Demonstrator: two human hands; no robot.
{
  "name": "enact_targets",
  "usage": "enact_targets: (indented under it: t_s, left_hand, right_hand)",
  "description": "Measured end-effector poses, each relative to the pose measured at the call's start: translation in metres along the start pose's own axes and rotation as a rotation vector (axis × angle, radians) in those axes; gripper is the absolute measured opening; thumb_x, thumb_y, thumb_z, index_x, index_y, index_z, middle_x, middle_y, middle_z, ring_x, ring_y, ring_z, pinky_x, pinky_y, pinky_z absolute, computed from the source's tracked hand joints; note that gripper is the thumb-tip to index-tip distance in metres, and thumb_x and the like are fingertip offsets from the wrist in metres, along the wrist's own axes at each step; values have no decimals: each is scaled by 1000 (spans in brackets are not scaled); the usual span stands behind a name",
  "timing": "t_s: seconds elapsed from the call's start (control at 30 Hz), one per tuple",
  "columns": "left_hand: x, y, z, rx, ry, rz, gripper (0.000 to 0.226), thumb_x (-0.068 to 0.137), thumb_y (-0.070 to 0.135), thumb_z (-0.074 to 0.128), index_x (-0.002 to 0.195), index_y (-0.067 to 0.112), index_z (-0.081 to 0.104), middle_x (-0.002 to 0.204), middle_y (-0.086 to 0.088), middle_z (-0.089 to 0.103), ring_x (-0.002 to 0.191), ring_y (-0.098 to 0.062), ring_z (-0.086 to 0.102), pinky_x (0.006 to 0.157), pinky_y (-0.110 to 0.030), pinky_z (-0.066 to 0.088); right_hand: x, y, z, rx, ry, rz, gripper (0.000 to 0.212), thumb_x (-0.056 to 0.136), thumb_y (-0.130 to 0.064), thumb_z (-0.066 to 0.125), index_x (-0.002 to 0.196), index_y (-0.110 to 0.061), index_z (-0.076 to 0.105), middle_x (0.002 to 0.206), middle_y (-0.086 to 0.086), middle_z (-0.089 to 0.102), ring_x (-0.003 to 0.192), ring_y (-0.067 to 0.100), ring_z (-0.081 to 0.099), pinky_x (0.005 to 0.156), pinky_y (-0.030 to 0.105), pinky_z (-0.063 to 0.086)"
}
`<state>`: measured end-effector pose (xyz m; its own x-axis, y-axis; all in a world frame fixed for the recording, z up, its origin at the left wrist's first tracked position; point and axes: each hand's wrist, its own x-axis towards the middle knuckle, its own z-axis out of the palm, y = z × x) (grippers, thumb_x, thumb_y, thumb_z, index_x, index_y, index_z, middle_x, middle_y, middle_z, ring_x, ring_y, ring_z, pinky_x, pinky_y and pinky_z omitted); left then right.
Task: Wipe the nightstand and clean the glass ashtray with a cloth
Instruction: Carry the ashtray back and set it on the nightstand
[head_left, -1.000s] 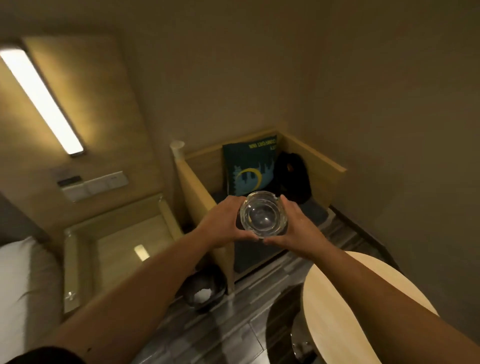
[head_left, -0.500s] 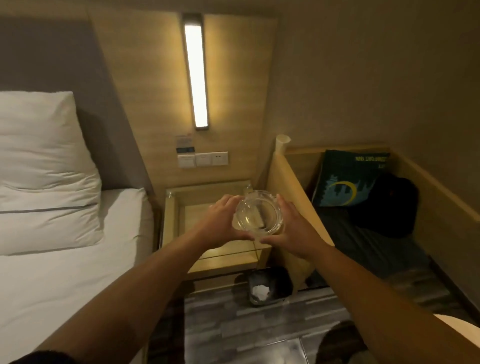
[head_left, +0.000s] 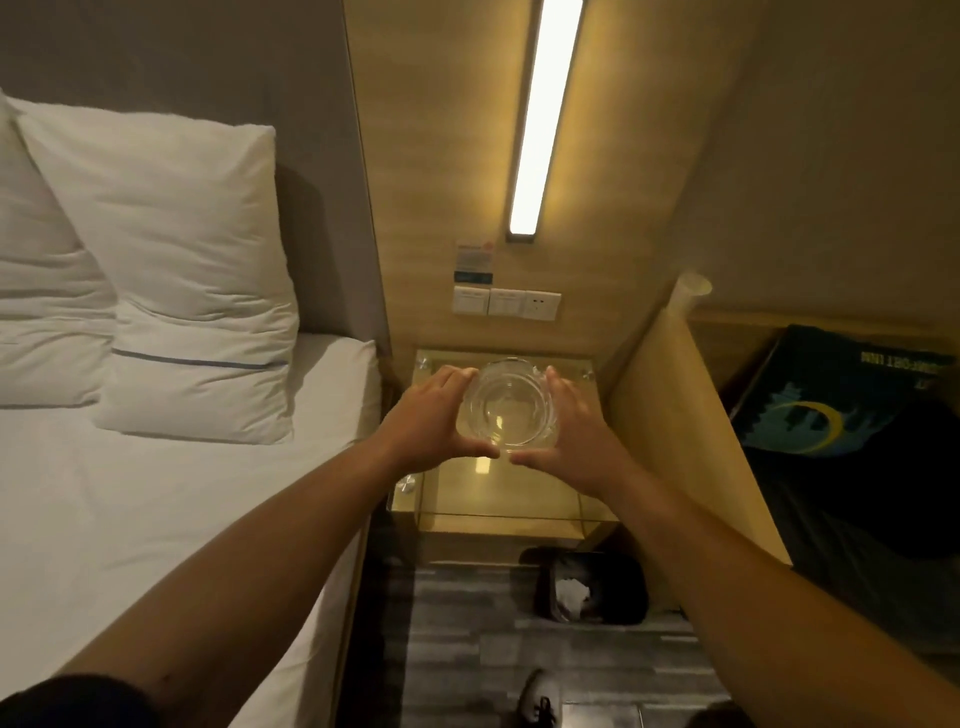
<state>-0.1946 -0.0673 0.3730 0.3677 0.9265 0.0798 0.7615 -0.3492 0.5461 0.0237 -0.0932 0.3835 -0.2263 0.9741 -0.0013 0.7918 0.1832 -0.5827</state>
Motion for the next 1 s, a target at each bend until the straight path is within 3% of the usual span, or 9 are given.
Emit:
enact_targets:
  t_s: [0.17,0.63,1.0]
  left_hand:
    - [25,-21,2,15,14,-62,101,62,62,77,142,21,32,140,-1,44,120,-18,49,97,-42,47]
    - [159,-72,24,13,28,-270,99,61,67,74,141,29,30,143,3,42,125,-17,46,99,-46,45]
    - [228,-144,40,52,-4,-381,104,61,70,72,145,27,27,145,4,39,127,-16,44,101,-41,44]
  right_hand:
    - [45,13,11,-3,-39,-47,118,65,-52,81,151,-23,7,157,2,19,139,23,28,105,45,38]
    - [213,82,8,89,-196,-158,120,63,-43,85,151,-14,9,156,2,22,138,18,30,105,27,32]
    - [314,110,49,83,-266,-175,122,63,-50,83,151,-23,2,156,-3,18,136,17,34,104,35,42]
